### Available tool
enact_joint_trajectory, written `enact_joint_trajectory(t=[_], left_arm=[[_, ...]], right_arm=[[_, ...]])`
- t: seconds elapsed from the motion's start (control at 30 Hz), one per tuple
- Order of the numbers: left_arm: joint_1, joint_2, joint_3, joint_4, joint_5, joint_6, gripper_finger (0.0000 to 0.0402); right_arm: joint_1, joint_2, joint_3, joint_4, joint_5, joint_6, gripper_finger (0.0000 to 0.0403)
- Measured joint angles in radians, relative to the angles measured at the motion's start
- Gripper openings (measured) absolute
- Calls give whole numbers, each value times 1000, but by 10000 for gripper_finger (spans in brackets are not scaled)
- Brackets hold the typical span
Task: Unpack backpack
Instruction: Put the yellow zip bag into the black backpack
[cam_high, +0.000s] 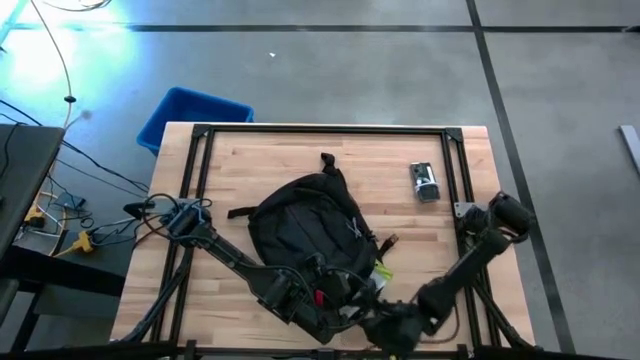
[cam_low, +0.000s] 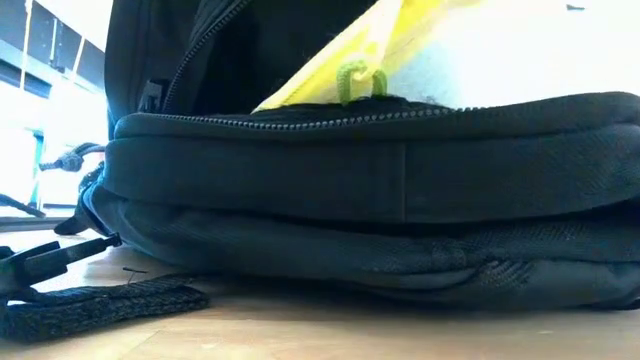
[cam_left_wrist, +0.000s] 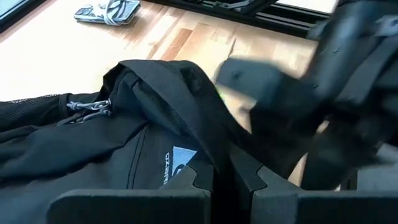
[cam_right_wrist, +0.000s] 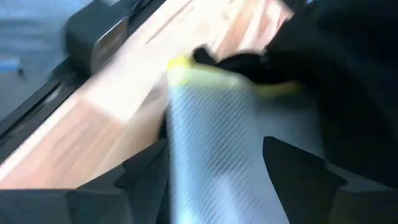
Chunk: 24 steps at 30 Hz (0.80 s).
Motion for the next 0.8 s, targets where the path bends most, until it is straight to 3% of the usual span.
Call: enact_joint_trajectory(t=[0.17,0.33,0.47,0.6,0.8], left_arm=[[0,1,0,-10,-5,1,0],[1,2,0,-12,-6,2,0],[5,2,-1,-12,-7,14,0],[16,3,-1,1,-7,26,0],[36,26,-2,99,26,94,0]], right_arm=[[62,-2,27,-294,20,252,233],[26,-2,-60,-423,40,447,165],[-43,-2,-124,-358,8,453,85],[-112,-2,-163,-180,-48,348,14],[-207,-1,-187,97,-64,198,6]])
